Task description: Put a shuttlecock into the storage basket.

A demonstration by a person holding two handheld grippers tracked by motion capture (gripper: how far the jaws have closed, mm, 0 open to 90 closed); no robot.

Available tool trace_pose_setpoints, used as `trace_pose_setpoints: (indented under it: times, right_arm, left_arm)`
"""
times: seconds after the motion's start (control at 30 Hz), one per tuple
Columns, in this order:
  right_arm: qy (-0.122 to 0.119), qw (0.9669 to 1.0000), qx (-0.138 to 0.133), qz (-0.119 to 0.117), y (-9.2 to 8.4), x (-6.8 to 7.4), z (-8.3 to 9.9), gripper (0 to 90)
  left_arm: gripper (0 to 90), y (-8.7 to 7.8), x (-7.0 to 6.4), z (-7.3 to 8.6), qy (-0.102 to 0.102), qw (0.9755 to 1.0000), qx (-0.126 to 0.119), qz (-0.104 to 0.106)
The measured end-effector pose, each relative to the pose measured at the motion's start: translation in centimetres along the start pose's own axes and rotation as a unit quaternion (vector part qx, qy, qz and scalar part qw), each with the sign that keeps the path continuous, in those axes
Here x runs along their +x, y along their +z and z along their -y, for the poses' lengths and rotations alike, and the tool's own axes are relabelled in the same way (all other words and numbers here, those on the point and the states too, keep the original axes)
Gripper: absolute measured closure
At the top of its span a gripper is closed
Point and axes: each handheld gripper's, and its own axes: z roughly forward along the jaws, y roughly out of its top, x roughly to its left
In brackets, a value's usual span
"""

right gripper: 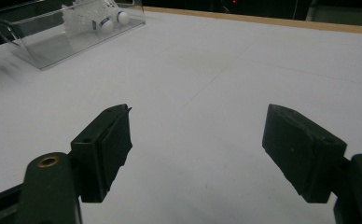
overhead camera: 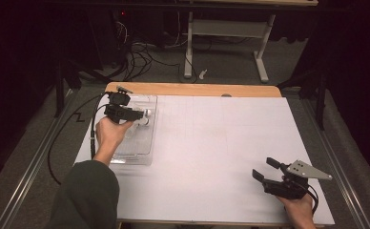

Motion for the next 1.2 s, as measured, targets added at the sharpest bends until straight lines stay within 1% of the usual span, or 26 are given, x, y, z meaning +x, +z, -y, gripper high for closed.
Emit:
trace_pose_setpoints:
  times: [0.27,0.37,0.53,0.6,0.73,0.93,1.07,1.2]
  right_arm:
    - [-0.001,1.0000,0.000,0.001,0.0,0.0,0.0,24.0]
    - [0.000,1.0000,0.000,0.000,0.0,0.0,0.0,24.0]
    - [0.000,1.0000,0.000,0.000,0.0,0.0,0.0,24.0]
    - [-0.001,1.0000,0.000,0.000,0.0,0.0,0.0,24.0]
    - [0.000,1.0000,0.001,0.000,0.0,0.0,0.0,24.0]
    - [0.001,1.0000,0.001,0.001,0.0,0.0,0.0,24.0]
    - [0.001,1.0000,0.001,0.001,0.0,0.0,0.0,24.0]
    - [0.001,1.0000,0.000,0.001,0.0,0.0,0.0,24.0]
  left_arm:
    - [44.9,-0.5,-0.2,0.3,0.005,0.9999,-0.013,-0.003]
    - [43.9,-0.6,-0.5,0.3,0.009,0.9998,-0.016,-0.006]
    - [42.7,-0.9,-0.8,0.7,0.008,0.9997,-0.023,-0.006]
    - [42.5,-1.0,-1.1,0.9,0.013,0.9996,-0.024,-0.006]
    - [42.8,-1.2,-1.3,1.1,0.016,0.9994,-0.031,-0.001]
    - [43.4,-1.5,-1.5,1.4,0.019,0.9992,-0.036,0.008]
    - [43.3,-1.7,-1.8,1.6,0.024,0.9991,-0.035,0.009]
    - [43.1,-2.0,-2.1,1.8,0.027,0.9987,-0.042,0.013]
